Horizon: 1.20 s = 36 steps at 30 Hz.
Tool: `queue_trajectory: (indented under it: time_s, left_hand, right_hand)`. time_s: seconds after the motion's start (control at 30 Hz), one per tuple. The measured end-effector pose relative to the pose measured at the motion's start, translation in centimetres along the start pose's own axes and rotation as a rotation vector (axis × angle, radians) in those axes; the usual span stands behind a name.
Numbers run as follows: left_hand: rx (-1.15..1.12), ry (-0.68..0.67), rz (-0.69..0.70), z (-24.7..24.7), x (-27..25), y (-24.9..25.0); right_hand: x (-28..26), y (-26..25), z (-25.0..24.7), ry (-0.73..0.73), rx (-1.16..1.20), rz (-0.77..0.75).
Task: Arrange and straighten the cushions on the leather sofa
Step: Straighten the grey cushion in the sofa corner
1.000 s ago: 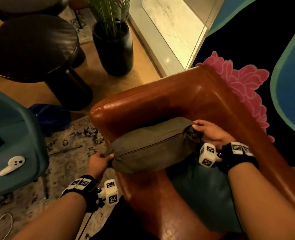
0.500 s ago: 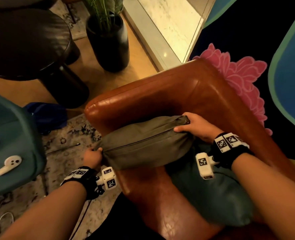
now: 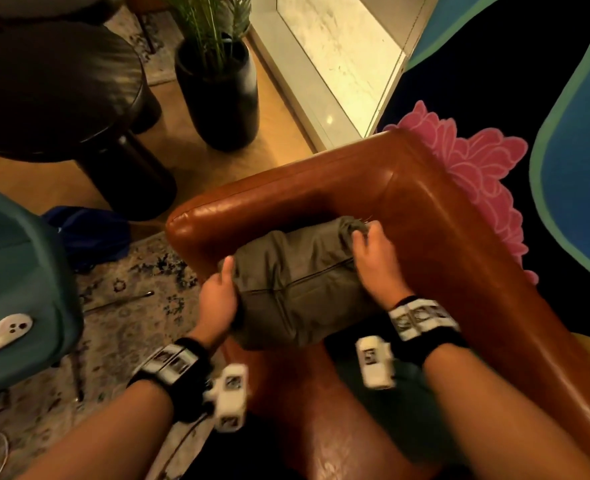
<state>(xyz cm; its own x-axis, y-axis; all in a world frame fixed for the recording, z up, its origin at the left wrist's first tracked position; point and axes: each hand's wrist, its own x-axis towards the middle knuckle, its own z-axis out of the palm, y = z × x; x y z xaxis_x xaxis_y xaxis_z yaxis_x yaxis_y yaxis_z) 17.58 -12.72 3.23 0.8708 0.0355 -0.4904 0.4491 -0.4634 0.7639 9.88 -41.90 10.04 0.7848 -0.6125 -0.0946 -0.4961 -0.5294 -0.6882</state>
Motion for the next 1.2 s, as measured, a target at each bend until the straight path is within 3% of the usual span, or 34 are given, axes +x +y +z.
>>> queue_trajectory:
  time_s: [0.07,0.1,0.2,0.23,0.27,0.3,0.37,0.4,0.43,0.47,0.5,0.57,0.63,0.7,0.77,0.8,0.9,0.97,1.03,1.1,1.2]
  left_hand:
    - [-0.041,0.044,-0.042,-2.6,1.0,-1.3]
    - [-0.044,0.085,-0.062,-3.0,1.7,-2.2]
    - [-0.035,0.085,-0.058,-0.4,1.9,-2.9]
    - [-0.078,0.055,-0.046,0.8,1.9,-3.1]
    - [-0.116,0.016,-0.031,1.6,1.5,-3.3]
    - [-0.124,-0.014,0.001,2.1,1.0,-3.5]
    - [-0.108,-0.053,0.091,1.7,0.7,-3.6]
    - [-0.097,-0.052,0.112,1.1,0.6,-3.6]
    - [-0.089,-0.035,0.127,0.4,0.7,-3.7]
    - [-0.092,-0.012,0.115,-0.5,0.7,-4.0]
    - [-0.112,0.013,0.092,-1.7,1.2,-4.8]
    - [-0.178,0.015,0.022,-3.9,1.8,-6.6]
    - [-0.264,-0.077,-0.09,-4.6,1.5,-7.3]
    - [-0.236,-0.091,-0.239,-3.7,1.2,-6.8]
    - [-0.103,-0.066,-0.301,-2.4,1.2,-5.7]
    - [-0.044,-0.032,-0.257,-2.1,1.0,-4.9]
    - [0.045,0.09,0.035,-3.6,0.9,-3.6]
    - [0.003,0.153,0.078,-5.4,0.9,-3.4]
    - [0.026,0.169,0.071,-6.0,1.1,-3.5]
    - [0.05,0.147,0.07,-6.1,1.1,-3.4]
    - [0.031,0.137,0.058,-7.7,1.1,-2.9]
  right_hand:
    - [2.6,3.1,-3.0,-0.041,-0.012,-0.032]
    - [3.4,4.7,-3.4,-0.039,-0.028,0.027]
    - [2.6,6.3,1.1,0.181,-0.209,0.323]
    - [1.3,4.7,4.0,0.26,-0.331,0.3]
    - [-0.2,2.6,6.9,0.271,-0.426,0.171]
    - [-2.3,-0.2,9.4,0.185,-0.452,-0.027]
    - [-7.2,-4.2,14.4,-0.23,-0.393,-0.487]
    - [-9.3,-4.5,16.0,-0.43,-0.453,-0.648]
    - [-10.0,-3.6,16.6,-0.522,-0.559,-0.743]
    - [-9.1,-1.5,16.1,-0.494,-0.667,-0.762]
    - [-7.1,1.0,14.8,-0.399,-0.763,-0.698]
    - [-2.8,6.8,11.4,-0.249,-0.846,-0.412]
    - [0.5,10.5,7.5,-0.14,-0.839,-0.13]
    - [1.8,10.4,5.7,-0.074,-0.567,0.245]
    - [2.9,9.0,5.4,0.016,-0.13,0.486]
    - [3.1,8.2,5.0,0.081,0.019,0.49]
    - [2.6,7.2,2.6,0.27,0.104,0.329]
    - [2.4,7.2,1.0,0.322,0.222,0.274]
    - [2.1,6.2,0.2,0.248,0.358,0.32]
    - [2.2,5.1,-0.7,0.143,0.338,0.274]
    - [1.8,3.5,-3.0,0.037,0.636,0.266]
